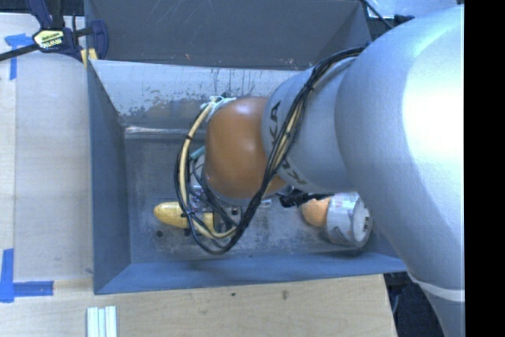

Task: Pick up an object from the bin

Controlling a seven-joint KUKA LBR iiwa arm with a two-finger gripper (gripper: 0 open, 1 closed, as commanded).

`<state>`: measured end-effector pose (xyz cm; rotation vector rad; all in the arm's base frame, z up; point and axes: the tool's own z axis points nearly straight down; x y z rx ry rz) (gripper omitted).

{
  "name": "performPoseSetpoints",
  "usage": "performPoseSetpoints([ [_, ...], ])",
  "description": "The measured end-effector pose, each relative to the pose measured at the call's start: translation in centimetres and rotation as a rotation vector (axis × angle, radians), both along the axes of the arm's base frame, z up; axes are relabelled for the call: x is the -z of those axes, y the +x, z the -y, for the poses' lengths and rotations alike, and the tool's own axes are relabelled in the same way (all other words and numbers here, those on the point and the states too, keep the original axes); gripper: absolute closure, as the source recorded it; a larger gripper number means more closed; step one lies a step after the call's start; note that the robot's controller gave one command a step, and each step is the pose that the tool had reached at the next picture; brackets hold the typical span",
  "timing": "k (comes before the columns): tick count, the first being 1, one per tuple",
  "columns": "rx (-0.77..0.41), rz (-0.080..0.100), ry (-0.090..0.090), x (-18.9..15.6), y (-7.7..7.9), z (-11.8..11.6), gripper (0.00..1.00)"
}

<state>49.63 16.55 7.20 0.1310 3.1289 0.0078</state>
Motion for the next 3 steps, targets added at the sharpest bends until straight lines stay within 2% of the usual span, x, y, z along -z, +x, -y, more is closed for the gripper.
performPoseSetpoints([
  [3, 0.001, 0.0, 0.0, -0.11, -0.02, 0.06, 1.0],
])
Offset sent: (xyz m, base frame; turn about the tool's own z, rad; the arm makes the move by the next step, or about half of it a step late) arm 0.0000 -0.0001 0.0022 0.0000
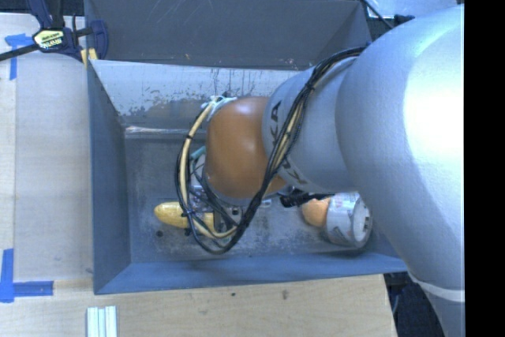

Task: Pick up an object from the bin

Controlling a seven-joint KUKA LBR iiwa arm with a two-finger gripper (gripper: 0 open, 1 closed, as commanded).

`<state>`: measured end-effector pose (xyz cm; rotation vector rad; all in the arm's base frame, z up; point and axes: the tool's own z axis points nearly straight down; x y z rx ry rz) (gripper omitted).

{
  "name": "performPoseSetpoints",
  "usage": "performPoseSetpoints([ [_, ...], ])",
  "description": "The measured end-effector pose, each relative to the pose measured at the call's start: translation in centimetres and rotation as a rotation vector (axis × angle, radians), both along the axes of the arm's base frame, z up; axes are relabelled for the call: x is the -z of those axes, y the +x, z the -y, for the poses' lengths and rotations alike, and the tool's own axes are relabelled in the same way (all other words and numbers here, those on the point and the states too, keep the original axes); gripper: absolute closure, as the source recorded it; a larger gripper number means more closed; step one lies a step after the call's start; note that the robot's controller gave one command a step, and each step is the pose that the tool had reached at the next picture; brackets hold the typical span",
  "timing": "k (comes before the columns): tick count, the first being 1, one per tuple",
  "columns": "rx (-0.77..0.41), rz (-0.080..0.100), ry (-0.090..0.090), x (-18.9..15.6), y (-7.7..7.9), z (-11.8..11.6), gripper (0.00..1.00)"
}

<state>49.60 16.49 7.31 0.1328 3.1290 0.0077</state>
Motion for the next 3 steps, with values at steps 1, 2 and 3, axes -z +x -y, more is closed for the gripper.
performPoseSetpoints([
  [1, 0.0, -0.003, -0.001, -0.6, -0.1, 0.1, 1.0],
  [2, 0.0, -0.009, -0.003, -2.0, -0.2, 0.1, 1.0],
  [3, 0.001, -0.004, -0.002, -4.1, -0.1, 0.1, 1.0],
])
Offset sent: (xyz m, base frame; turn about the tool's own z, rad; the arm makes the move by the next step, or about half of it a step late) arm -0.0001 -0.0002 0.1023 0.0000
